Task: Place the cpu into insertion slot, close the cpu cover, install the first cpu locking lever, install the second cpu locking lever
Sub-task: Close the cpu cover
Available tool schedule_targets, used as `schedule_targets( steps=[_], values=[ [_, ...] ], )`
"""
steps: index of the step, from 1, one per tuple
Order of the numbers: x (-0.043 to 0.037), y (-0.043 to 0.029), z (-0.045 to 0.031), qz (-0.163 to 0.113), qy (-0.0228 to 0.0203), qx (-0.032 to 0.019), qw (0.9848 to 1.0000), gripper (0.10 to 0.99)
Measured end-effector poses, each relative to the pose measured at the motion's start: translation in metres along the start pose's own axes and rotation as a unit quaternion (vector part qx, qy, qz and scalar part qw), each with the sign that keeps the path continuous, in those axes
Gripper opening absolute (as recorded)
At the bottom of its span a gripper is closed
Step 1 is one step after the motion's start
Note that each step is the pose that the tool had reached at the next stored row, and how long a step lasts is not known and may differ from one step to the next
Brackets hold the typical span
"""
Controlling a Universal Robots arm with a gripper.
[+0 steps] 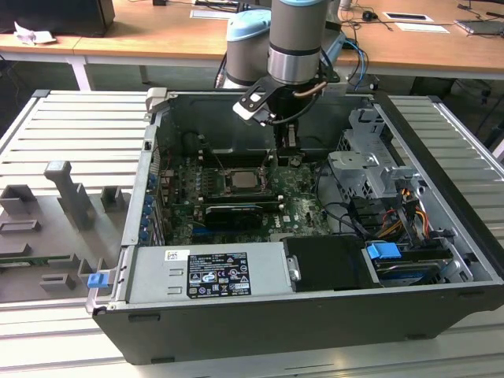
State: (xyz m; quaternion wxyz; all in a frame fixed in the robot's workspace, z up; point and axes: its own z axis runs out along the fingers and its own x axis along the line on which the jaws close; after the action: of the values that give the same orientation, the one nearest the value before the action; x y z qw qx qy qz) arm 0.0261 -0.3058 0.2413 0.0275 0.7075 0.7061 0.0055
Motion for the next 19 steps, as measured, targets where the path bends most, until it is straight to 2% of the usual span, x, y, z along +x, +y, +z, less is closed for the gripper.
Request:
schedule_targets(
  steps=[9, 19],
  values=[
    [0.0000, -0.0083, -0.0004, 0.000, 0.0000, 0.0000, 1.0000, 0.106],
    [0.0000, -0.0142, -0.0007, 0.000, 0.0000, 0.0000, 1.0000, 0.106]
  ],
)
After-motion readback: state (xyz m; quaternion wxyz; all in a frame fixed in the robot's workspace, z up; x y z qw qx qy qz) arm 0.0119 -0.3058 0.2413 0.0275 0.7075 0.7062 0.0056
